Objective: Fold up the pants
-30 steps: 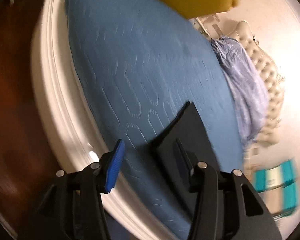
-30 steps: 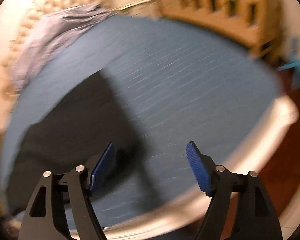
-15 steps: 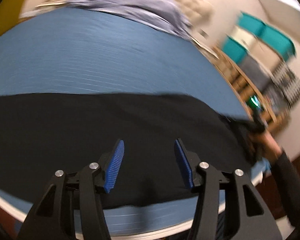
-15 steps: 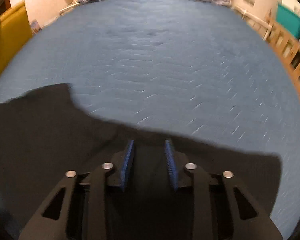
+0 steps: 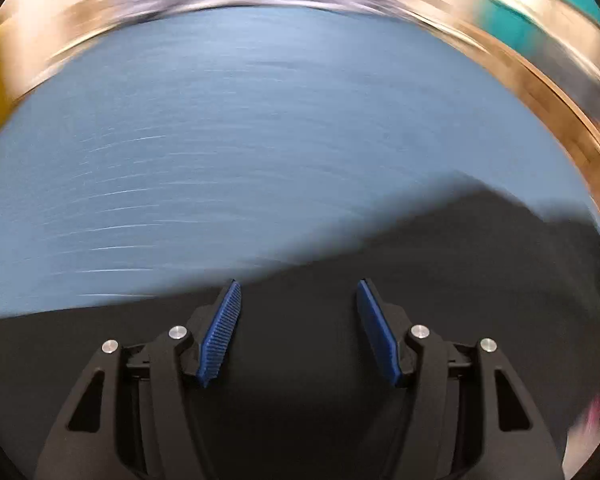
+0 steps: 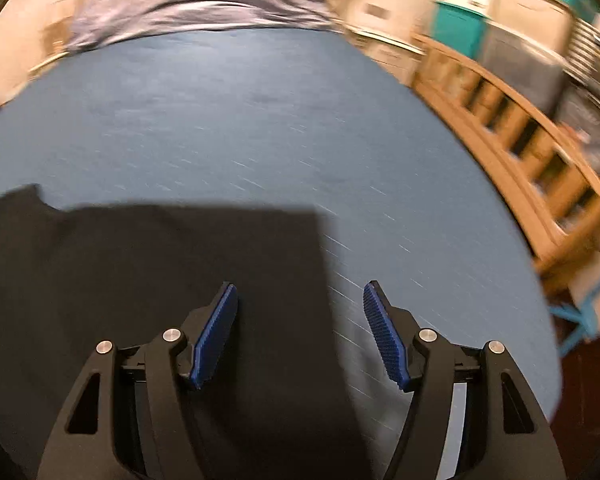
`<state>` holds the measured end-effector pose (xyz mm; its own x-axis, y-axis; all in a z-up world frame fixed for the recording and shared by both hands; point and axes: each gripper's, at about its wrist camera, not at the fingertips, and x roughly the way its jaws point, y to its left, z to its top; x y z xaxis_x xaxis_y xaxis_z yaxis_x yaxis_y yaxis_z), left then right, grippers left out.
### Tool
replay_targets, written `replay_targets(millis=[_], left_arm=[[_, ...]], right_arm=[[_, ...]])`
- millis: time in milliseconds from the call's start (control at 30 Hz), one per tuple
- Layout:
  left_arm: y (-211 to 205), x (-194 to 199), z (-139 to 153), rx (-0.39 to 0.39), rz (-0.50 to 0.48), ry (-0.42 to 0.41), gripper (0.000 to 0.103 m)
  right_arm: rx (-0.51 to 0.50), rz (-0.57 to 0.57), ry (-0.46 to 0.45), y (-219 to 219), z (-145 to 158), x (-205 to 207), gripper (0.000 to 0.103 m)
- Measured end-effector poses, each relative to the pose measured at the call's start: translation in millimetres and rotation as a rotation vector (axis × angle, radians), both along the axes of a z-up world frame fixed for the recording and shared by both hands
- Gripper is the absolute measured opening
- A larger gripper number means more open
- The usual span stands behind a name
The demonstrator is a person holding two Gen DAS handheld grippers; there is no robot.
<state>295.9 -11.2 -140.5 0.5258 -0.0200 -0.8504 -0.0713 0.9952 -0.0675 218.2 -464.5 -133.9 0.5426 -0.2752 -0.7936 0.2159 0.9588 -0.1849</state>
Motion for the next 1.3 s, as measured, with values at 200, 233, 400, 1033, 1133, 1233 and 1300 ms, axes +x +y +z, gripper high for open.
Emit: replay_targets(millis=[200,233,400,1033,1133,1233,1300], left_arm=[[53,-10,27,-0.063,0.091,-0.093,0.059],[29,-5,28,-0.1,-0.019,-0.096,0.059],[-38,41,-17,0.135,-0.15,0.053,0.063],[42,-118,-5,0.051,0.081,-0.1,0.068],[84,-139,-2,0.081,0.217,-0.123,0.068],[100,-158,12,0.135,0.17,-0.166,0.07],[99,-170,21,0.09,0.125,-0.194,0.07]], right_arm=[[0.079,-0.139,-0.115,-49,16,-67,0.067],[0.099,-0.091,-0.136,-36,21,-70,0.067],[0.104,0.044,-0.108,21,23,-71,0.076],[0.172,-0.058,-0.11,-35,23,-128,0.066],[0.083,-0.197,-0.015,-56,3,-120,0.066],[0.097,-0.355,-0.068,-70,18,-142,0.066],[0.105,-0.309,-0.11,-52,33,-147,0.066]])
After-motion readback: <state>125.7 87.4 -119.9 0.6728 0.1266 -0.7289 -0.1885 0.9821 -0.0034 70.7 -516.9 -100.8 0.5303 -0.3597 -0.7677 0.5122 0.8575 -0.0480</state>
